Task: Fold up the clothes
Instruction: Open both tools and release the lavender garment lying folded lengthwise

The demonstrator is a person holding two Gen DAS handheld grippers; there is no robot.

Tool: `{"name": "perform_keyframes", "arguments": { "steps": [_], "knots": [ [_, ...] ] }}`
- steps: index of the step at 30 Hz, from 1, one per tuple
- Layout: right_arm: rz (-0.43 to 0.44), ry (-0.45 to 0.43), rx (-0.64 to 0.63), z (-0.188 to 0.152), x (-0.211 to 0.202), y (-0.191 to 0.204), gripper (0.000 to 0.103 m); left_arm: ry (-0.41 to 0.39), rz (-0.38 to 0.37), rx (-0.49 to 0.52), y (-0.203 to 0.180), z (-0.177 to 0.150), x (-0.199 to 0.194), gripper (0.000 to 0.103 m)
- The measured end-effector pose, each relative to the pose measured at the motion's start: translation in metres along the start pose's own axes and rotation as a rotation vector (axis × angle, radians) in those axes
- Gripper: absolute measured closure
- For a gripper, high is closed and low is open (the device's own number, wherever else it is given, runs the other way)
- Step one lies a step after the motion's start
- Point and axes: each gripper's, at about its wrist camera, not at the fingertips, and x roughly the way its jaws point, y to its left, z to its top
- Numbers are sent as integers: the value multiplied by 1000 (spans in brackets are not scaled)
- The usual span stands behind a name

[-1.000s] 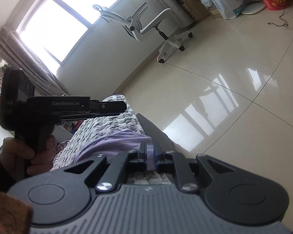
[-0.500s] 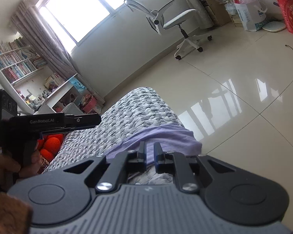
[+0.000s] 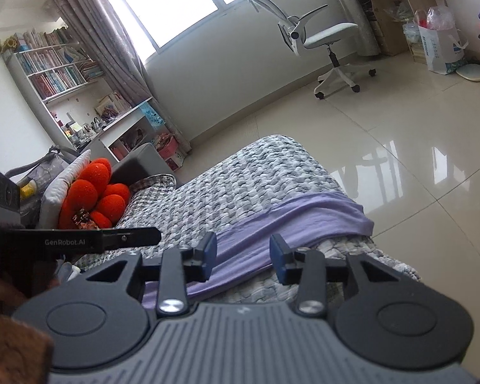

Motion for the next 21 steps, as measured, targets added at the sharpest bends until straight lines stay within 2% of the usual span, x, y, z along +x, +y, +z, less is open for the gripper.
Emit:
{"name": "perform_keyframes", "arguments": {
  "steps": [7, 12, 15, 21],
  "knots": [
    [24, 33, -7, -10, -5, 34, 59, -3, 61, -38, 20, -35, -42, 40],
    [56, 58, -33, -23, -5, 62, 58, 2, 114, -85, 38, -59, -69, 26],
    [70, 79, -52, -31, -2, 78, 55, 2, 147, -127, 55, -76, -88, 23],
    [101, 123, -86, -45, 6, 111, 54, -31, 186, -216, 93, -110, -126, 22]
  ]
}}
